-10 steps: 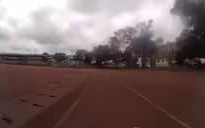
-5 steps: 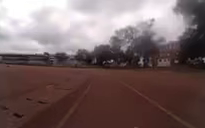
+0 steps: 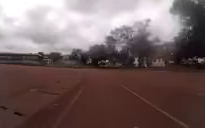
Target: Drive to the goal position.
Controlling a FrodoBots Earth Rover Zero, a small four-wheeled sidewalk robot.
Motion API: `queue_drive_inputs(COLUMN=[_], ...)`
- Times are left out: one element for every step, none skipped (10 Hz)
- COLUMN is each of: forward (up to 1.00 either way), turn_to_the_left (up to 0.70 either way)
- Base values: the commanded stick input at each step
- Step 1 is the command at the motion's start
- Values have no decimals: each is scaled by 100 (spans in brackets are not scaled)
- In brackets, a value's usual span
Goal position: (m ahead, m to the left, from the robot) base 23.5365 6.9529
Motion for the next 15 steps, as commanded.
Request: queue_drive_inputs(forward=[100, 100, 100, 100, 100, 100, 100, 100, 100, 100, 100, 100, 100, 100, 100], turn_to_the_left=[0, 0, 0, 0, 0, -4, -20, -38, -34, -16, 0, 0, 0, 0, 0])
